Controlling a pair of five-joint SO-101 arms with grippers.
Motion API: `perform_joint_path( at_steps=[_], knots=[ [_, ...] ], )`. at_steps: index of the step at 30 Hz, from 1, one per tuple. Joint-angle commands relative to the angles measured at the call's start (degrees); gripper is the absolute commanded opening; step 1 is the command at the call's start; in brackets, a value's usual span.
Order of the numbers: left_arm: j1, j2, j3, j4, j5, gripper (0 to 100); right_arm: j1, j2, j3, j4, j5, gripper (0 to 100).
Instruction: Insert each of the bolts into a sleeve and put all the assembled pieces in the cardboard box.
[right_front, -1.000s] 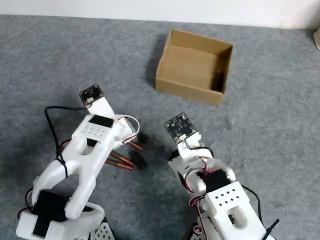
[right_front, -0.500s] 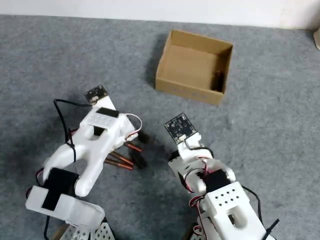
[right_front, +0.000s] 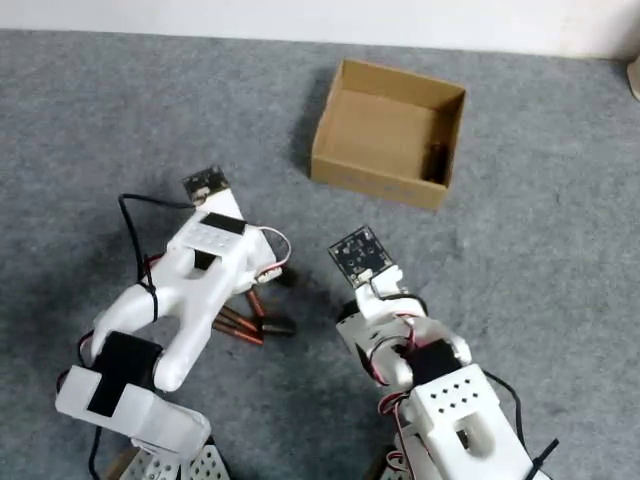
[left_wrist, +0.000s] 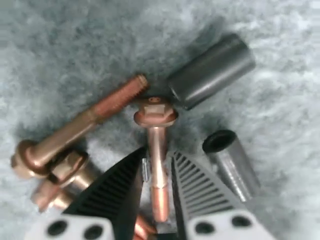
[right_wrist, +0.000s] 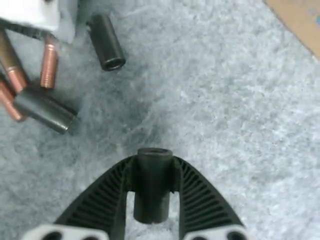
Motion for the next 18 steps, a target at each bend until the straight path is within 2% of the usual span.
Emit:
perform_joint_path(
  at_steps=[1,9,13,18],
  knots=[
    [0.84,-2.95,0.13,1.41,-4.13,0,0.48,-0.92,-0.31,-1.80,0.44,0.3],
    [0.84,-21.32,0.40,9.76,-6.07,0,0.48,-1.01,-0.40,-1.80,0.44,0.3],
    [0.84,-31.08,3.56,9.85,-6.42,0,0.40,-1.01,-0.48,-1.80,0.26,0.3],
    [0.84,-41.98,8.75,9.85,-12.13,0,0.31,-1.01,-0.48,-1.80,0.18,0.3]
  ],
)
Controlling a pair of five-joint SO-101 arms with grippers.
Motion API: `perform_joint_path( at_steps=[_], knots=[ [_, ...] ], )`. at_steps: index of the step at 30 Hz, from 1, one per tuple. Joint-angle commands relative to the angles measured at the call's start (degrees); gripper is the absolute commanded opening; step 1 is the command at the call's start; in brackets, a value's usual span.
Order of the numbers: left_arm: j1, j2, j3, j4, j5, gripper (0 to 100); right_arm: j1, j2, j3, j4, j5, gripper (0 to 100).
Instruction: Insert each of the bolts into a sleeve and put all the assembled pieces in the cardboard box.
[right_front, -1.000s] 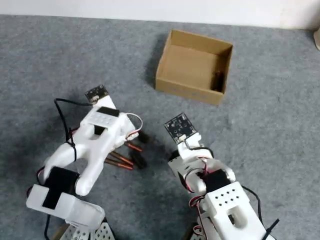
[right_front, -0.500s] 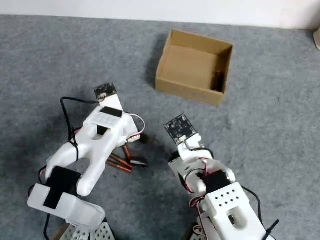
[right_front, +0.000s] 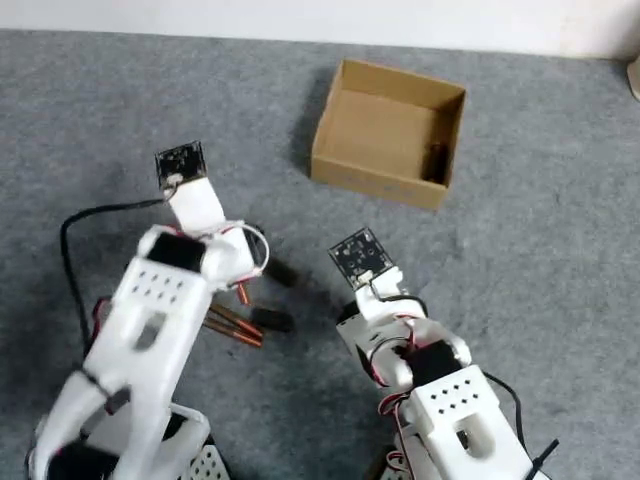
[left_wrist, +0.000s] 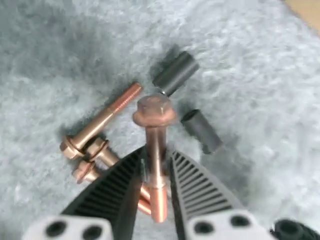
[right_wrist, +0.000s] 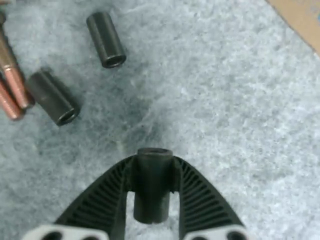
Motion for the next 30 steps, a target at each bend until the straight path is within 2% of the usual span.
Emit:
perform_joint_path(
  at_steps=[1,9,19,26,30],
  knots=[
    [1.19,-11.38,3.38,0.18,-3.52,0,0.31,-1.01,-0.57,-1.80,0.09,0.3],
    [1.36,-29.14,12.97,-6.59,-3.96,0,0.31,-19.56,4.97,-0.84,0.09,0.3],
    [11.21,-49.10,25.45,-15.91,-3.78,0,0.22,-45.49,8.84,10.77,0.18,0.3],
    [13.85,-58.33,27.56,-19.52,-3.78,0,-6.90,-44.70,8.40,11.56,0.18,0.3],
    [14.02,-62.29,27.74,-20.48,-3.60,0,-7.43,-44.70,8.31,11.56,0.09,0.3]
  ],
)
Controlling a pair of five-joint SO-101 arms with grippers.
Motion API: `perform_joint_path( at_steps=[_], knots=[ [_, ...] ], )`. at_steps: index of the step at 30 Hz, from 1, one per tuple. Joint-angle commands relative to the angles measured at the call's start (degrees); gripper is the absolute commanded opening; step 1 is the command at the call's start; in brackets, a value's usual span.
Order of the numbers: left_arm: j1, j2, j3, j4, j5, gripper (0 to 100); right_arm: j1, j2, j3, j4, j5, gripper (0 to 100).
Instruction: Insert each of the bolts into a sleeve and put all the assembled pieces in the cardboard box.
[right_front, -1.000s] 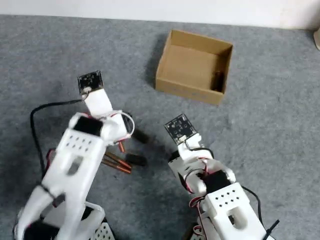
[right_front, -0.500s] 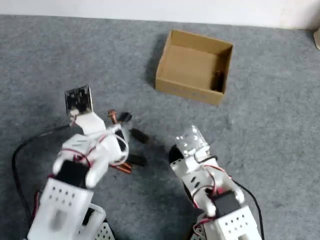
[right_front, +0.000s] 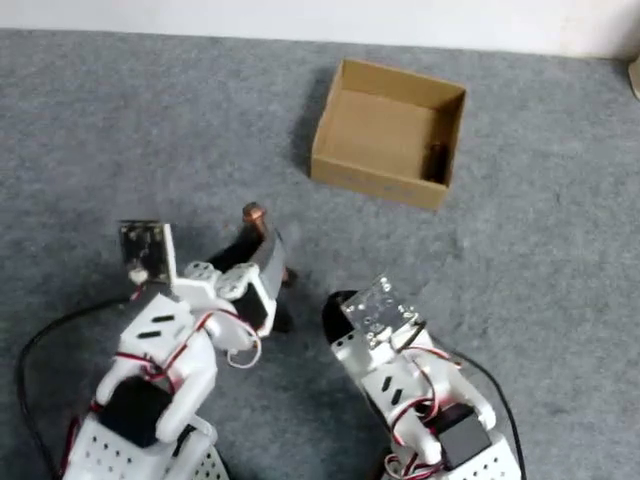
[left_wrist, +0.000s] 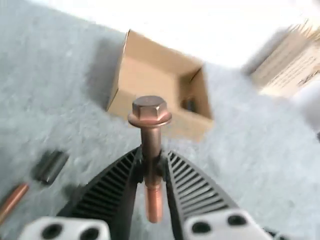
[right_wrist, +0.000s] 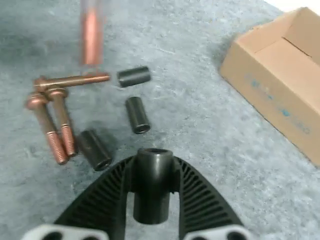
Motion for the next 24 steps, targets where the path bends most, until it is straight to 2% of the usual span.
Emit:
perform_joint_path(
  at_steps=[1,5,13,20,24],
  knots=[
    [1.36,-4.62,-0.22,-2.29,0.18,0,-1.01,-0.40,-1.01,0.04,0.09,0.3],
    [1.45,-7.08,-0.66,-2.55,0.18,0,-1.19,-0.40,-1.19,-2.07,0.09,0.3],
    [9.71,-7.87,-3.74,-2.55,0.18,0,-1.19,-0.40,-1.19,-6.99,0.09,0.3],
    [9.80,-8.13,-3.38,-2.55,-0.18,0,-1.36,-0.40,-1.19,-9.36,0.09,0.3],
    [9.80,-7.87,-3.21,-2.37,0.00,0,-4.18,-0.40,-1.10,-9.27,0.09,0.3]
  ],
)
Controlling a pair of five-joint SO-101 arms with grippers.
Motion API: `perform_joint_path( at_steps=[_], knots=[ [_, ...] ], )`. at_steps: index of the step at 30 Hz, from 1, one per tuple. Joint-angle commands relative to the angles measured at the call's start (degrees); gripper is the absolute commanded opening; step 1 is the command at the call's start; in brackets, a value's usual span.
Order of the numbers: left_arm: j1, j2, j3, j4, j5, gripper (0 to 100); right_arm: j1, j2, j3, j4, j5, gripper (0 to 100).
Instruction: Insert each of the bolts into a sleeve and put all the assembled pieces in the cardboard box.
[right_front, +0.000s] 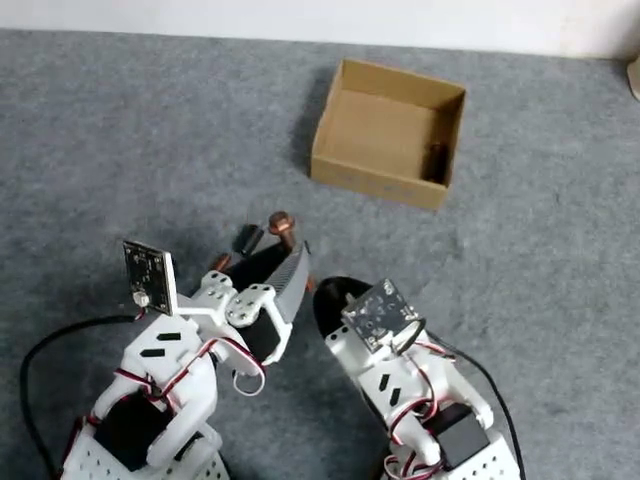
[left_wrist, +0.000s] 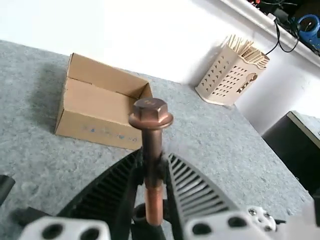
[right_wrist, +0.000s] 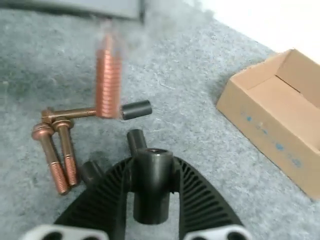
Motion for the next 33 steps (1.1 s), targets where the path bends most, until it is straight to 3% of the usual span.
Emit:
perform_joint_path(
  at_steps=[1,18,25,33],
  knots=[
    [0.84,-0.66,-2.51,-1.76,0.00,0,-2.33,-0.40,-1.10,-2.15,0.09,0.3],
    [0.84,-0.92,2.68,-1.93,0.18,0,-2.59,-0.40,-4.62,-1.89,0.00,0.3],
    [-1.45,-0.92,2.86,-4.13,8.97,0,-2.59,-0.40,-5.14,-1.89,-2.46,0.3],
    [-1.98,-0.92,3.91,-4.31,9.41,0,-2.68,-0.40,-5.14,-1.80,-2.73,0.3]
  ],
)
